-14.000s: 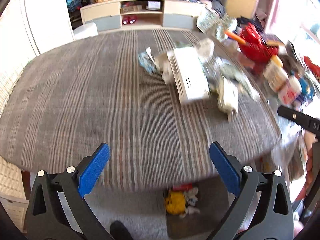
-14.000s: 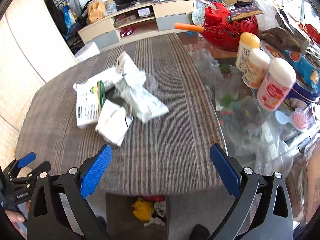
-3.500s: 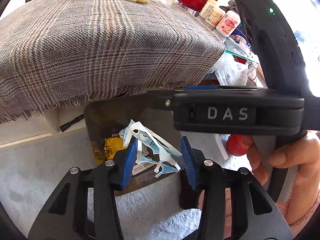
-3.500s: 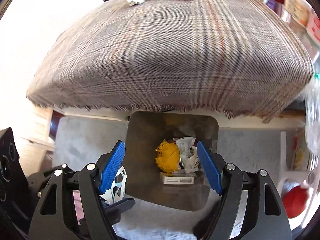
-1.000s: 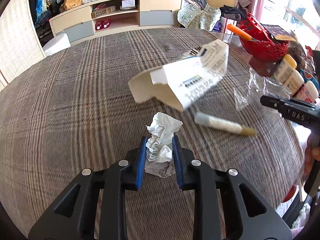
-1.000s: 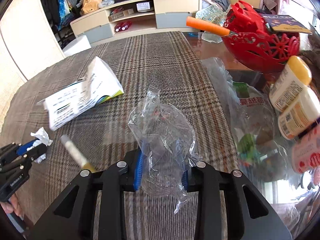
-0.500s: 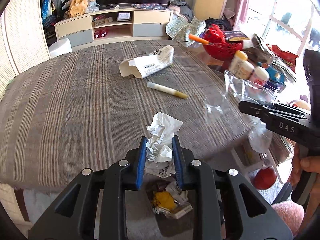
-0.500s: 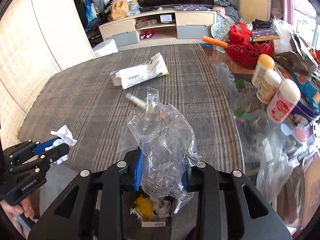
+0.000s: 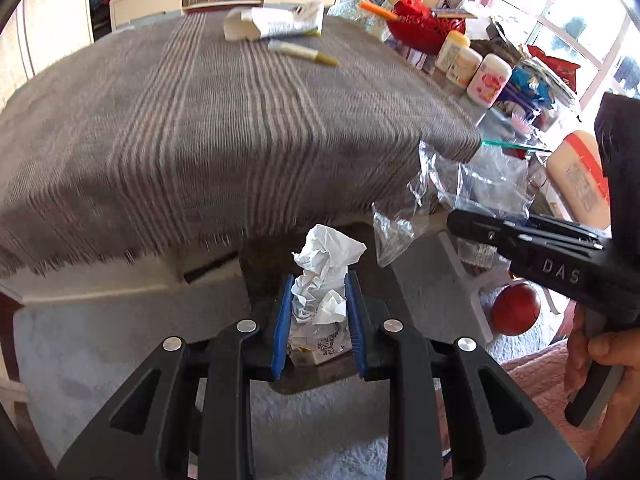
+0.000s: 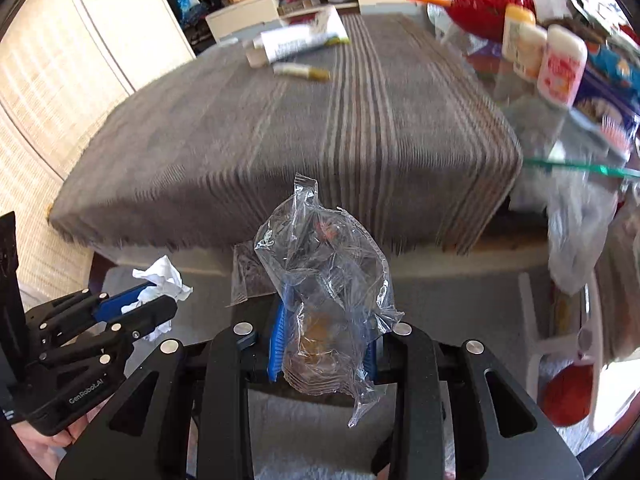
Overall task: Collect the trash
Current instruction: 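Drop the plastic bag and tissue into the bin, opening both tools, then move both open tools from the bin back over the table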
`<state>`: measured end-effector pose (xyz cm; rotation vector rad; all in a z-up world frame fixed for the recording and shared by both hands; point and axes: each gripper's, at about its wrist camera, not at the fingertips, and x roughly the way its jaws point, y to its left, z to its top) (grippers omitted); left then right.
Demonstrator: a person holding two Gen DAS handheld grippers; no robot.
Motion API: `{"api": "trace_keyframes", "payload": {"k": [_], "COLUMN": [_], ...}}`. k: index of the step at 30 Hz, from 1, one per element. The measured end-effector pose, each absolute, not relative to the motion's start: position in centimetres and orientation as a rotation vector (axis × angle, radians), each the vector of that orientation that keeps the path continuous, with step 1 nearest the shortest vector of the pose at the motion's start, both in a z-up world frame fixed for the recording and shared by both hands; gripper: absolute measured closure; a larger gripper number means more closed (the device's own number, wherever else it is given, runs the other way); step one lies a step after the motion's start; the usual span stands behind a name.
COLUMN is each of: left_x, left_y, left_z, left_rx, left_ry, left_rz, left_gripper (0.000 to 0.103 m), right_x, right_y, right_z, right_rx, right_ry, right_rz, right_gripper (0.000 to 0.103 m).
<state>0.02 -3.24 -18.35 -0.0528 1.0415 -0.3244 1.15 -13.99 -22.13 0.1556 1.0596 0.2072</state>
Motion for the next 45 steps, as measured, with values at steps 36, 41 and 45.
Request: {"api": "trace_keyframes", "payload": {"k": [36,41,45], "left_x": [2.6,2.1,1.7], "left_y": [-5.2,-5.1,-4.8], "left_z": [-30.6,-29.9,-29.2], "left_rx": [-0.088,-0.060,-0.053], "left_ry": [1.308,1.288,1.261], "left_rz": [-0.313,-0.305,-0.298], "left_gripper": [0.042,0.030,0.020], "right_x": [4.0,3.8,3.6], "right_y": [-11.7,-12.6,-14.1], "right_z": [-32.8,-32.6,-31.9], "right_rx": [0.190,0.194,0.187], "right_ry": [1.290,1.288,1.265], "right_rz": [0.180,0.162,0.120], "right_gripper": [0.034,0.026,0.014]}}
